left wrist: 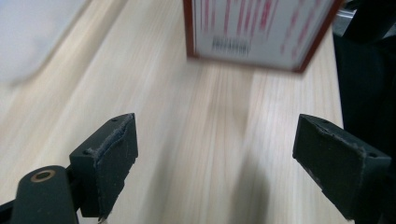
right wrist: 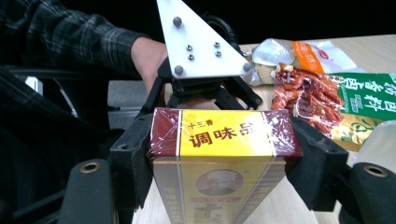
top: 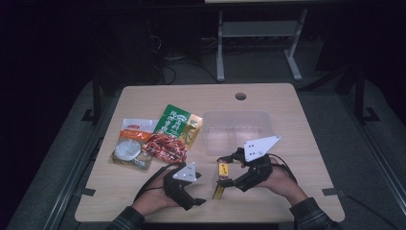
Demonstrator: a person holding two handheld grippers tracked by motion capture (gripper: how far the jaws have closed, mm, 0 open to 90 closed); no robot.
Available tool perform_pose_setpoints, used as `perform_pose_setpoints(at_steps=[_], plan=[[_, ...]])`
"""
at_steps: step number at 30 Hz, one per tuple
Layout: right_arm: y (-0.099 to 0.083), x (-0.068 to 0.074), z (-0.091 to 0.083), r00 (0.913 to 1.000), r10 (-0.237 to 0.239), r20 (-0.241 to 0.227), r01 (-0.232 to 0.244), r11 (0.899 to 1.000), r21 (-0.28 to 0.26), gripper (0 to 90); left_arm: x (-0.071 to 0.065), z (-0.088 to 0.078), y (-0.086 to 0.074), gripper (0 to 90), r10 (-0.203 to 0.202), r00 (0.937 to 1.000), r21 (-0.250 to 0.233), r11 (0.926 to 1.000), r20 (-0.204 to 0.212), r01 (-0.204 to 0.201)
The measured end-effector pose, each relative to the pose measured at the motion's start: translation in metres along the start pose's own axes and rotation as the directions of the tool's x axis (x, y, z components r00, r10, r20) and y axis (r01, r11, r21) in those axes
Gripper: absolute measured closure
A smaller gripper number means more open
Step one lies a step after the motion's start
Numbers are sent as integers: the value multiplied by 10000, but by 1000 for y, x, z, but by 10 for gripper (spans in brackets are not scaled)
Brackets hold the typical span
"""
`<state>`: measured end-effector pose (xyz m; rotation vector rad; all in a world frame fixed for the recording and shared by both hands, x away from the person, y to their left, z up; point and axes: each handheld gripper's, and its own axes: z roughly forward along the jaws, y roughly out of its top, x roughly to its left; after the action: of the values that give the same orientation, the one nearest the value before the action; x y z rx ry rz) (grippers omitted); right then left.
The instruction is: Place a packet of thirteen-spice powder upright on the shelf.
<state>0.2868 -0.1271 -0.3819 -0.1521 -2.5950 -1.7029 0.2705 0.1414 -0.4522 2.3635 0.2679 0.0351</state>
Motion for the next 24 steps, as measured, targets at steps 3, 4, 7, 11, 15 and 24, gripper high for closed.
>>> perform_pose_setpoints(at_steps=[3,4,7,11,15,24], plan=[[1,-1,0,10000,-59,13,58,9999,134,314,0,-3,-5,136,-212,9997,134,9997,-128,213],[3,-3,-2,10000,-40,23,39,9999,124,315,-1,-6,-8,137,-419,9987,193,9989,-283,425],[5,-5,-4,10000,-19,76,18,9999,145,315,-2,-11,-13,140,-533,9978,148,9984,-392,539],[7,-10,-9,9999,65,141,-66,10000,60,315,-3,-21,-22,139,-820,9944,-88,9966,-670,816],[11,-14,-16,9996,0,285,-5,9999,152,315,2,-27,-25,139,-1053,9904,-167,9944,-898,1042],[29,-33,-33,9970,-165,755,160,9998,72,315,4,-28,-26,144,-1042,9902,-184,9945,-926,1030]])
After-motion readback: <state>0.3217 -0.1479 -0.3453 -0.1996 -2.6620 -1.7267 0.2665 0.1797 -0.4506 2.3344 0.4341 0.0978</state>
